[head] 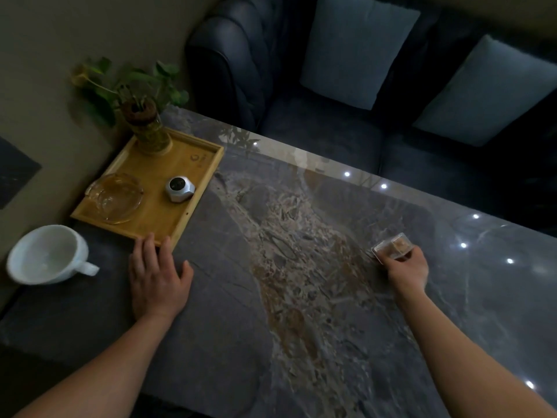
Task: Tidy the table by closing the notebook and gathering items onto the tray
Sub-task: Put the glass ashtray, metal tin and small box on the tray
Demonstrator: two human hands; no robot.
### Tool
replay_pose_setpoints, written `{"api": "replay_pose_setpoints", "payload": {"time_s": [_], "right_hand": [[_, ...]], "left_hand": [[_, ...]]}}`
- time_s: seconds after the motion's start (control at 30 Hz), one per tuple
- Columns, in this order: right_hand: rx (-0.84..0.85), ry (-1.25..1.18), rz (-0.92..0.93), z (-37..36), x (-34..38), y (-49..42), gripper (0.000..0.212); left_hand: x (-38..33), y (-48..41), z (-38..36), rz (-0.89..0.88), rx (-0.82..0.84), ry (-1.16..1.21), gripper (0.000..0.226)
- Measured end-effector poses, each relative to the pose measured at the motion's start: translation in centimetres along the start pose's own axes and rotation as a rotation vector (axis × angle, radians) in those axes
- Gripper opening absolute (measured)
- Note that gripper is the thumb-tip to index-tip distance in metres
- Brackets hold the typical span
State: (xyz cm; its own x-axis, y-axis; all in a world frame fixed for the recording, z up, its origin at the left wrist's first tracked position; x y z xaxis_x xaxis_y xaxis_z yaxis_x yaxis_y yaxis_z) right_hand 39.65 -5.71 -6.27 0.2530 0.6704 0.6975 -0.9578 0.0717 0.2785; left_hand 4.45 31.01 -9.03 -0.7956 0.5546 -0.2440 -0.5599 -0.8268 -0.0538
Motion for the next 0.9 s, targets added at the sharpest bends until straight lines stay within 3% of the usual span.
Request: {"api": "replay_pose_setpoints", "payload": {"time_s": [0.27, 0.57, 0.9], "right_hand": [[-0.06, 0.16, 0.142, 0.7, 1.3, 1.7, 0.041], [0.072, 0.046, 0.233, -1.6, 2.6, 3.5, 0.038], [0.231, -0.006, 0.378, -8.2, 9.4, 6.6, 0.034]], "left_hand": [[-0.1, 0.0, 0.2, -0.006, -0.006, 0.02, 0.064], [-0.3, 0.0, 0.6, 0.016, 0.034, 0.006, 0.063], [-0.3, 0.0, 0.5, 0.009, 0.022, 0.012, 0.061]]}}
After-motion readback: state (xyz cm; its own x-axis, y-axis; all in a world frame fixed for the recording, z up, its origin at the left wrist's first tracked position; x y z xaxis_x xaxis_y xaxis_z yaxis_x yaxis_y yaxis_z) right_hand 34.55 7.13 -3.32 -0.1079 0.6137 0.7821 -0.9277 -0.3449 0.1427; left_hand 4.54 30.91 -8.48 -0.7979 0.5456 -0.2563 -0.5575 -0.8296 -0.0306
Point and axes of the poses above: each hand's wrist, its own y-axis away from the middle knuckle, its own z-axis out of the back of the hand, x = y × z, the point moved 4 cm from there along -y, towards the middle knuckle, and after that the axes turned 2 degrees about x, right-handed, at the moved point
